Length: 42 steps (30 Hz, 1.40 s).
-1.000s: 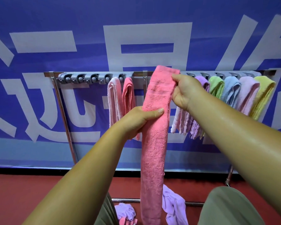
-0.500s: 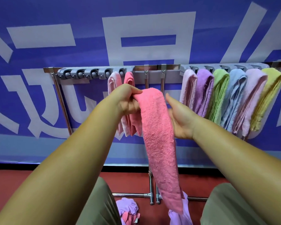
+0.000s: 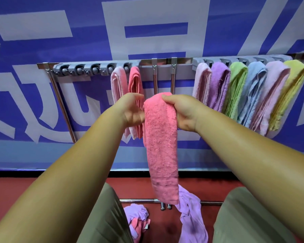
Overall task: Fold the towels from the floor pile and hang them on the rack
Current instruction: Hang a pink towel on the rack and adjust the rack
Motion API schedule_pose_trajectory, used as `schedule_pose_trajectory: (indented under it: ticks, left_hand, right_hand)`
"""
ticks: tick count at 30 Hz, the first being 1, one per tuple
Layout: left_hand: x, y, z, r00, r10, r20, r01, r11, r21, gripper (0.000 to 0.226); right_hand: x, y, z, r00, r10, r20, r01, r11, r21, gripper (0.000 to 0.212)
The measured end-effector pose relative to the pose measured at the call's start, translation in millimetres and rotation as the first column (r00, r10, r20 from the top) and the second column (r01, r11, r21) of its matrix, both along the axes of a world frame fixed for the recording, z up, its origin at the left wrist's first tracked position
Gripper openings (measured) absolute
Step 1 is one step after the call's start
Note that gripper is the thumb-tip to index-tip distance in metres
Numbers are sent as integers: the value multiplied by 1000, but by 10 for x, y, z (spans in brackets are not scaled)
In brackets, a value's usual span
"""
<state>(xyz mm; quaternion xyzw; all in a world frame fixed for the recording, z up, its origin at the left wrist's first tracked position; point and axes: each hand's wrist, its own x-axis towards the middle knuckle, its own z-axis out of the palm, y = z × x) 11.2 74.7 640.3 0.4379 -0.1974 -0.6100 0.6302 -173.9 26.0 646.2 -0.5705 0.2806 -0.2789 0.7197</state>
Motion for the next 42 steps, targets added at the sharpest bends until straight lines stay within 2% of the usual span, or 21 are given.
schedule_pose_trajectory:
  ticks: [2, 4, 6, 8, 10, 11, 14, 17, 20, 23, 25, 27, 30, 32, 34, 36, 38, 42]
  left_hand:
    - [-31, 59, -93, 987, -67, 149, 56, 996, 76, 39]
    - [-71, 106, -142, 961, -72, 269, 37, 990, 133, 25]
    - [-141, 141, -166, 909, 17, 416, -91, 983, 159, 14]
    - [-202, 176, -217, 754, 138, 643, -278, 953, 121, 18]
    - [-278, 224, -271, 588, 151, 794, -338, 938, 72, 20]
    - [-336, 250, -301, 557, 129, 820, -312, 948, 62, 19]
    - [-538, 317, -413, 575, 55, 817, -215, 973, 86, 24]
    - [-671, 303, -517, 392, 44, 919, -175, 984, 27, 36]
    - [-765, 248, -616, 289, 71, 955, -213, 977, -9, 46]
    - [-865, 151, -715, 210, 132, 969, -304, 951, -64, 52]
    - [-906, 98, -741, 85, 146, 986, -398, 912, -101, 56]
    - [-868, 67, -711, -16, 156, 988, -466, 873, -145, 46]
    - [-700, 78, -669, -100, 258, 961, -499, 823, -273, 20]
    - [-570, 129, -634, -151, 322, 935, -501, 790, -353, 15]
    - [-453, 189, -567, -198, 347, 916, -503, 767, -399, 13]
    - [-360, 233, -492, -241, 359, 902, -501, 750, -432, 15]
    - [-307, 278, -441, -299, 371, 879, -466, 747, -474, 18]
    - [-269, 398, -384, -415, 355, 838, -358, 783, -509, 14]
  right_hand:
    - [73, -20, 35, 999, -36, 10, 36, 999, 9, 32]
    - [124, -38, 79, 998, -68, 16, 67, 996, 60, 37]
    - [151, -66, 101, 996, -88, 8, 87, 991, 102, 40]
    - [155, -75, 111, 996, -87, -19, 89, 990, 111, 39]
    - [145, -59, 118, 996, -81, -41, 85, 991, 105, 35]
    - [145, -52, 112, 996, -76, -44, 80, 992, 99, 34]
    - [174, -35, 65, 996, -79, -32, 81, 993, 83, 34]
    - [228, -31, 0, 988, -150, 31, 147, 985, 88, 34]
    - [269, -36, -39, 961, -240, 140, 223, 966, 129, 27]
    - [291, -34, -44, 930, -298, 216, 255, 945, 206, 42]
    - [313, -44, -41, 914, -318, 250, 252, 931, 264, 51]
    - [319, -50, -35, 897, -343, 277, 254, 915, 313, 52]
    - [317, -64, -34, 873, -389, 295, 293, 901, 321, 40]
    - [331, -96, -78, 892, -386, 235, 325, 909, 260, 42]
    - [350, -116, -150, 916, -391, 89, 377, 916, 136, 39]
    - [371, -129, -266, 908, -406, -107, 401, 914, -64, 27]
    - [395, -118, -410, 861, -430, -270, 369, 895, -249, 13]
    - [551, -90, -622, 785, -400, -473, 296, 913, -281, 35]
